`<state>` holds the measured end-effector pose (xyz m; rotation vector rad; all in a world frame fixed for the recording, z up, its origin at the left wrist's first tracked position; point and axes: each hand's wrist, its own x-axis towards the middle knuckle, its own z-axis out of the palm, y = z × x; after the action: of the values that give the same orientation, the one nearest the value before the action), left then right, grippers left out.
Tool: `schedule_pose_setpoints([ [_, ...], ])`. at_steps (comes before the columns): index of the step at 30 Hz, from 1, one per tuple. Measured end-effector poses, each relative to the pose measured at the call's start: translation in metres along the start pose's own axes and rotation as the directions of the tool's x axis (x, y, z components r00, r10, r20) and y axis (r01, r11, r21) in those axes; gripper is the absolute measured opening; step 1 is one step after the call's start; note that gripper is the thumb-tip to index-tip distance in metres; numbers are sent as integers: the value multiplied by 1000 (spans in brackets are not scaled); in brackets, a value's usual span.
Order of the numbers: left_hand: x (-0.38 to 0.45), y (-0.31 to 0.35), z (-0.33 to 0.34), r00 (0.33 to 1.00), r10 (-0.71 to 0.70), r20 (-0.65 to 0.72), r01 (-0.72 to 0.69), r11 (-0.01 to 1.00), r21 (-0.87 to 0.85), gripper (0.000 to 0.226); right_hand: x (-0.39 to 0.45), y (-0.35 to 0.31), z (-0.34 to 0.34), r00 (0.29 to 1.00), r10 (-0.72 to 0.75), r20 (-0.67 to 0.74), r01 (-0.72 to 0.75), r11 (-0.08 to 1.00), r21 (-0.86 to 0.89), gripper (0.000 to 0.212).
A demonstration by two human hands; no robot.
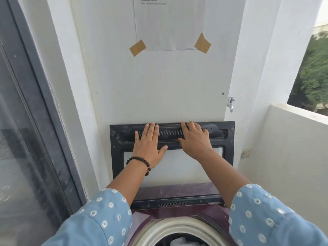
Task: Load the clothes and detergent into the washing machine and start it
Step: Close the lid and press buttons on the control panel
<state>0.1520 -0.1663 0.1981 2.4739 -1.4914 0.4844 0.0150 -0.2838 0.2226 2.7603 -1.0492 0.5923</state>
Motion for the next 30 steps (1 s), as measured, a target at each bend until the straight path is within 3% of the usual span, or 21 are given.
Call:
schedule_pose_setpoints([
  [20, -108, 41, -16, 979, -67, -191, 95, 985, 141, 80, -93, 14, -42, 971, -138, -197, 132, 990, -41, 83],
  [24, -129, 51, -18, 980, -92, -177, 122, 978, 169, 82, -109, 18, -44, 945, -170, -278, 136, 981, -137, 72],
  [30, -163, 56, -18, 982, -78, -174, 115, 971, 209, 85, -129, 20, -50, 907, -190, -376, 216, 976, 26, 46],
])
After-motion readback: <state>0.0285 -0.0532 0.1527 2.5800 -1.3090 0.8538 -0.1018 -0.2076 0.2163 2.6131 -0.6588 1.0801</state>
